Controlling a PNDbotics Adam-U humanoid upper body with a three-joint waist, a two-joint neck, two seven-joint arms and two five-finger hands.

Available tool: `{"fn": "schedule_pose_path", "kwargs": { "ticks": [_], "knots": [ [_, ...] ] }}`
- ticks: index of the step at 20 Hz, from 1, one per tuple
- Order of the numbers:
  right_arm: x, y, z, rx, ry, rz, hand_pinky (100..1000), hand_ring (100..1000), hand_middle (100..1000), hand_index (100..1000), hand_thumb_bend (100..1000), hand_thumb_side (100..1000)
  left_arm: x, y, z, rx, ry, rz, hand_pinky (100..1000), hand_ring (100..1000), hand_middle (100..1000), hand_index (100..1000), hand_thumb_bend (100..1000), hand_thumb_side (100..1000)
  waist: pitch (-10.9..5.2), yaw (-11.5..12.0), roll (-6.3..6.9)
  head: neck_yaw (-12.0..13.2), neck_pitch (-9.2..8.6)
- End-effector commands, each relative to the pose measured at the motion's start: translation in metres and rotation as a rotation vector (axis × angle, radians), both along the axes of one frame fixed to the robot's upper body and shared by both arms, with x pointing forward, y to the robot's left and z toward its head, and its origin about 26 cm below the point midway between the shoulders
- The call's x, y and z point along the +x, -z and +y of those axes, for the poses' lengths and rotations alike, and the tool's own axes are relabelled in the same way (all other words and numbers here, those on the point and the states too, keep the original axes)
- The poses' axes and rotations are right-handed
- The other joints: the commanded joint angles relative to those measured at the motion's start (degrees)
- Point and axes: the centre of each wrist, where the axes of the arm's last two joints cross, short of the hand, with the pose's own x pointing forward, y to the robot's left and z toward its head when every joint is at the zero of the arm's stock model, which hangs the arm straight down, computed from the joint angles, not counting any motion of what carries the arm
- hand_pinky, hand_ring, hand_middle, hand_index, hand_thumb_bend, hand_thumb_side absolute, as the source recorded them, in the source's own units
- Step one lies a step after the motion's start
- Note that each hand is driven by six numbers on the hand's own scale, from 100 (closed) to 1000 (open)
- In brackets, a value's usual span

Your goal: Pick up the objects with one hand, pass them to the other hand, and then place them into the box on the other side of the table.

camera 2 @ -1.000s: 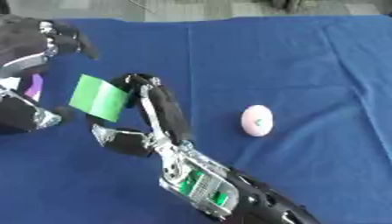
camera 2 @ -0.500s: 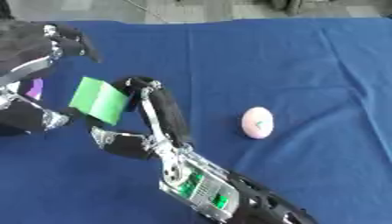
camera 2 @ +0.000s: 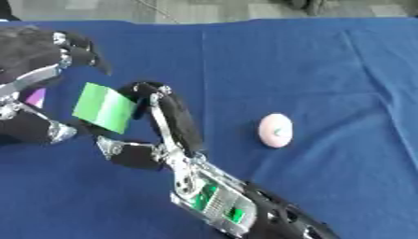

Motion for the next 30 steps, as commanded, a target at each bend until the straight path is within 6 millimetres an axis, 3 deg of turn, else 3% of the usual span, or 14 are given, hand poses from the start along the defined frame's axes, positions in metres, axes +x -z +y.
{"fn": "schedule_pose_path", "kwargs": {
  "ticks": [1, 3, 6, 10, 15, 16, 21, 30],
  "knots": [
    [-0.0044, -0.0134, 0.0011, 0.022, -0.029, -0.047, 791, 472, 485, 597, 100, 192, -0.0025, -0.0048, -0.0014, -0.001, 0.0, -0.021, 760, 728, 681, 759, 426, 100, -0.99, -0.03, 0.18, 0.04, -0.36],
    [-0.0048, -0.0136, 0.0012, 0.021, -0.034, -0.049, 792, 472, 485, 597, 100, 189, -0.0025, -0.004, -0.0019, -0.004, -0.001, -0.021, 752, 707, 644, 729, 402, 100, -0.97, -0.07, 0.21, -0.03, -0.35],
    [-0.0053, -0.0143, 0.0011, 0.021, -0.041, -0.056, 792, 472, 485, 596, 100, 185, -0.0026, -0.0025, -0.0026, -0.009, -0.007, -0.016, 725, 650, 579, 670, 289, 112, -0.96, -0.14, 0.23, 0.01, -0.34],
    [-0.0061, -0.0154, 0.0008, 0.024, -0.052, -0.066, 792, 472, 485, 595, 100, 180, -0.0024, 0.0011, -0.003, -0.014, -0.025, 0.02, 716, 634, 564, 656, 255, 127, -0.93, -0.22, 0.2, 0.18, -0.46],
    [-0.0057, -0.0139, 0.0007, 0.015, -0.064, -0.076, 792, 472, 485, 595, 100, 163, -0.0025, 0.002, -0.004, -0.021, -0.031, 0.041, 719, 670, 624, 709, 291, 132, -0.89, -0.25, 0.14, 0.35, -0.63],
    [-0.0056, -0.0136, 0.0008, 0.013, -0.067, -0.079, 791, 472, 484, 594, 100, 161, -0.0025, 0.0021, -0.0041, -0.021, -0.031, 0.043, 724, 685, 662, 750, 342, 116, -0.88, -0.26, 0.15, 0.35, -0.67],
    [-0.0055, -0.0129, 0.001, 0.011, -0.073, -0.084, 790, 471, 483, 594, 100, 159, -0.0024, 0.0021, -0.0038, -0.016, -0.035, 0.034, 738, 716, 712, 840, 409, 107, -0.84, -0.26, 0.19, 0.25, -0.75],
    [-0.0057, -0.0124, 0.0009, 0.012, -0.073, -0.084, 790, 471, 483, 593, 100, 155, -0.0026, 0.003, -0.0047, -0.023, -0.03, 0.031, 728, 694, 681, 806, 365, 109, -0.72, -0.22, 0.15, 0.32, -0.84]
  ]
}}
